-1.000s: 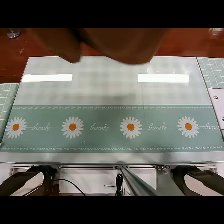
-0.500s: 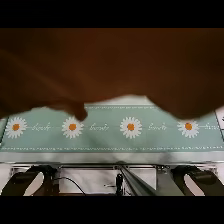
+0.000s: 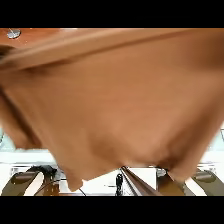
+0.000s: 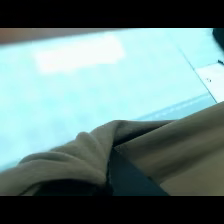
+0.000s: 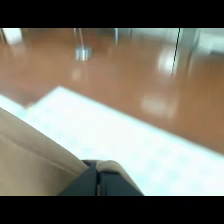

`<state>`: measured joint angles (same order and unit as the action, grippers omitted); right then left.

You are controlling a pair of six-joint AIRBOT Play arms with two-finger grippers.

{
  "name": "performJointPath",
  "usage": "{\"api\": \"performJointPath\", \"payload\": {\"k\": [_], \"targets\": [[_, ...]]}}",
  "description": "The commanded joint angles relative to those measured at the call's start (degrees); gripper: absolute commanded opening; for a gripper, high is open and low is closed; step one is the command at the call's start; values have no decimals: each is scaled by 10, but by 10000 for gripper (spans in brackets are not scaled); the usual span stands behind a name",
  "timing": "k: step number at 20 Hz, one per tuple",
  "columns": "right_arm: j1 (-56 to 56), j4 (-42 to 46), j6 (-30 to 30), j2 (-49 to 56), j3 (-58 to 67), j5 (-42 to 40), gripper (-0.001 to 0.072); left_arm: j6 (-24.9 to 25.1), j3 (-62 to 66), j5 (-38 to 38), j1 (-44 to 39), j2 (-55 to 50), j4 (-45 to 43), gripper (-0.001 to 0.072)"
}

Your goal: Fold the shirts.

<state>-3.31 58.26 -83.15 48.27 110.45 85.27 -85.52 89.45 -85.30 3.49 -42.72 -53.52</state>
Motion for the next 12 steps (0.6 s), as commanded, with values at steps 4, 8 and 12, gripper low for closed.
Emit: {"api": "performJointPath", "payload": {"k": [4, 8, 12], "targets": [[0, 35, 13, 193, -128, -56, 31, 54, -234, 252, -78, -105, 15, 26], [1, 31, 3, 350, -128, -198, 31, 104, -253, 495, -143, -235, 9, 26], [8, 25, -48, 468, -87, -313, 33, 46, -228, 580, -139, -343, 10, 27]]}}
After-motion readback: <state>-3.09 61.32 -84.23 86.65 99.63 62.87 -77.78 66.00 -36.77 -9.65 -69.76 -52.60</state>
